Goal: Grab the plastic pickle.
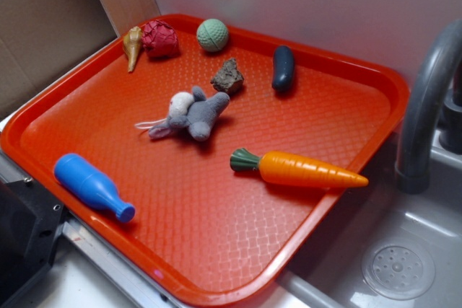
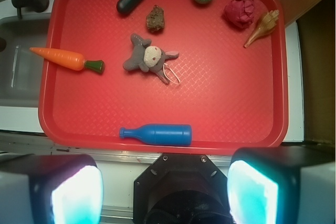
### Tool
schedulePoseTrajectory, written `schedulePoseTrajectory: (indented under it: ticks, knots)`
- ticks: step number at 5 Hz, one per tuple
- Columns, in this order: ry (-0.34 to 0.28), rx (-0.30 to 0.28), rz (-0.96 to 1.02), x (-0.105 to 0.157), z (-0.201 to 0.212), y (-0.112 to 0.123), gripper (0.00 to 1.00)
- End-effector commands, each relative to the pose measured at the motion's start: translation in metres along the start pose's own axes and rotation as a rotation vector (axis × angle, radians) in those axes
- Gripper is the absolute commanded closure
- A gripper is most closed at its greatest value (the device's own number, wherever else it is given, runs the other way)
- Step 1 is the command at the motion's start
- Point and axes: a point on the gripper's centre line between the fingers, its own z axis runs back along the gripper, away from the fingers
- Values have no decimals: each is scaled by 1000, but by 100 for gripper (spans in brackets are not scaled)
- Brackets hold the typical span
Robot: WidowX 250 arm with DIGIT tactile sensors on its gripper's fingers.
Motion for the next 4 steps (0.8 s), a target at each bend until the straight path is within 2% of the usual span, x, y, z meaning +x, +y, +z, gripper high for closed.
schedulePoseTrajectory:
  ticks: [1, 2, 3, 4]
  knots:
    - [0, 0, 0, 0, 0, 0, 0]
    - [-1, 46, 246, 44, -55, 8, 0]
    - [-62, -20, 382, 86, -97, 5, 0]
    - [-76, -116, 306, 128, -130, -17, 0]
